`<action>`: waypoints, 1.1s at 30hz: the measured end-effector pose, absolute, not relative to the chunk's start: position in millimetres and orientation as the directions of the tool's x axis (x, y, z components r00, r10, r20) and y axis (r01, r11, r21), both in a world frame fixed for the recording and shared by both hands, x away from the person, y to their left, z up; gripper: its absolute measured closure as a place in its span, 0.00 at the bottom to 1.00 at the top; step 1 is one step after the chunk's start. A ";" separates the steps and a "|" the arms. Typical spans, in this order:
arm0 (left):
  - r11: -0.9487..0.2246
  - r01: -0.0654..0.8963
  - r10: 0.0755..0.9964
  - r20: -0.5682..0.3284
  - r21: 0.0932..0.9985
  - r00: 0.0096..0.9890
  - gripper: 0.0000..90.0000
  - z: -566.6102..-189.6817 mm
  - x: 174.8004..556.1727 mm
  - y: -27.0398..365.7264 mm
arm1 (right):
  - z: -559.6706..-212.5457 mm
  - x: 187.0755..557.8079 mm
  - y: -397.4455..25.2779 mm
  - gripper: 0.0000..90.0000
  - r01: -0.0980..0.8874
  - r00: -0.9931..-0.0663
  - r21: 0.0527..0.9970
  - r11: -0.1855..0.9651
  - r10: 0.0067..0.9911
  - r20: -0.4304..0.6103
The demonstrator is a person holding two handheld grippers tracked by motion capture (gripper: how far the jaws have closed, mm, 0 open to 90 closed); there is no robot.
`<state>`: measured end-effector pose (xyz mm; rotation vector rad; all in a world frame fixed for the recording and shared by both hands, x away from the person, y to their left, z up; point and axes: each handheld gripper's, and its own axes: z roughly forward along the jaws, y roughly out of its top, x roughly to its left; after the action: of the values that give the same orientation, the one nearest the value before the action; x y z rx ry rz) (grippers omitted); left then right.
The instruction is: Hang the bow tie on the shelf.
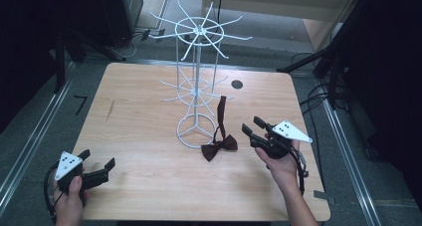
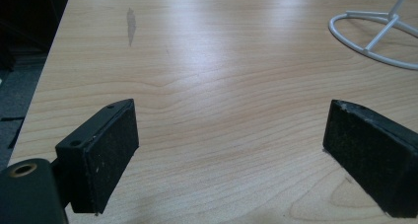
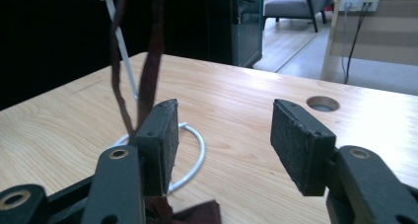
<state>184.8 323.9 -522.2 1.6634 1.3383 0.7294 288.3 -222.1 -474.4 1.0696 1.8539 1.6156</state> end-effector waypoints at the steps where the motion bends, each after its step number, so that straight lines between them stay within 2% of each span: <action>1: -0.058 0.464 0.964 -0.070 0.884 0.255 0.08 -522.2 184.8 323.9 | -475.3 287.7 -224.6 0.50 0.254 -0.590 0.967 0.008 0.793 0.149; 33: -0.047 0.461 0.965 -0.078 0.886 0.250 0.08 -522.1 184.3 325.1 | -534.3 254.6 -300.9 0.43 0.351 -0.452 0.934 0.065 0.886 0.108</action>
<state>184.3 325.1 -522.1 1.6507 1.3418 0.7278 254.6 -300.9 -534.3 1.2281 1.8449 1.3842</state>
